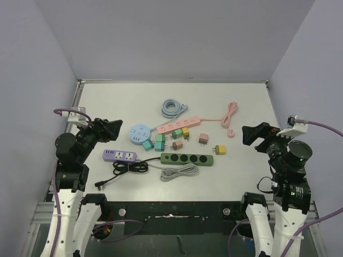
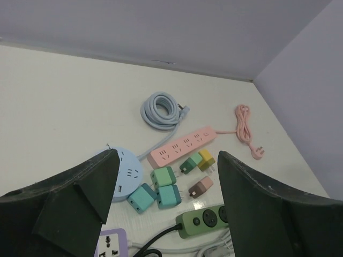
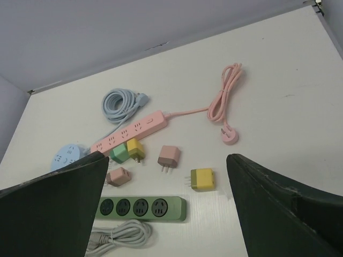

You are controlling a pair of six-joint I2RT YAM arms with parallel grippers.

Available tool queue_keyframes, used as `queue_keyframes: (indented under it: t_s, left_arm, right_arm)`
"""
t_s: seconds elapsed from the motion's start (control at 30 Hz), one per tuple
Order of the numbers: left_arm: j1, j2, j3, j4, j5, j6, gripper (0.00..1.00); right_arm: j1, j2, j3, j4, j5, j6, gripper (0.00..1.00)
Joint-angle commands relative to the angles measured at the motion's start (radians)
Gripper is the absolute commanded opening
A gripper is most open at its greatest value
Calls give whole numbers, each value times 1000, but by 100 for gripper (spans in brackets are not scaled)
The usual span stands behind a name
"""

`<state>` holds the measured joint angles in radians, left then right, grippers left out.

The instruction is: Insert the plug

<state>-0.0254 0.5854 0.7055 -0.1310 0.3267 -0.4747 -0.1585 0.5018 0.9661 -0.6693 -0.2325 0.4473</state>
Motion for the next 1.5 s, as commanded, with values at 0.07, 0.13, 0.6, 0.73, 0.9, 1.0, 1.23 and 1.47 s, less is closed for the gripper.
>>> queue_keyframes:
  t_s: [0.07, 0.13, 0.6, 0.73, 0.9, 1.0, 1.23, 1.47]
  left_arm:
    - [-12, -27, -14, 91, 115, -106, 73]
    - [-11, -54, -35, 139, 160, -168, 74]
    - [-11, -94, -116, -16, 98, -220, 77]
    - [-18, -72, -100, -140, 99, -148, 75]
    - [-24, -113, -180, -140, 122, -173, 73]
    - [-24, -113, -219, -80, 138, -262, 71]
    - [-70, -9, -277, 4, 133, -351, 66]
    - [-278, 196, -265, 128, -43, -344, 64]
  right_arm:
    - [-10, -19, 18, 17, -68, 62, 98]
    - [-10, -20, 16, 35, -71, 79, 98]
    - [-10, 116, 6, -3, -29, 192, 95]
    - [-9, 170, -45, 5, -118, 183, 89]
    - [41, 171, -164, 42, -84, 148, 86]
    - [123, 216, -216, 84, -66, 156, 85]
    - [455, 404, -251, 125, 205, 189, 81]
    - [665, 677, -174, 235, 284, 227, 74]
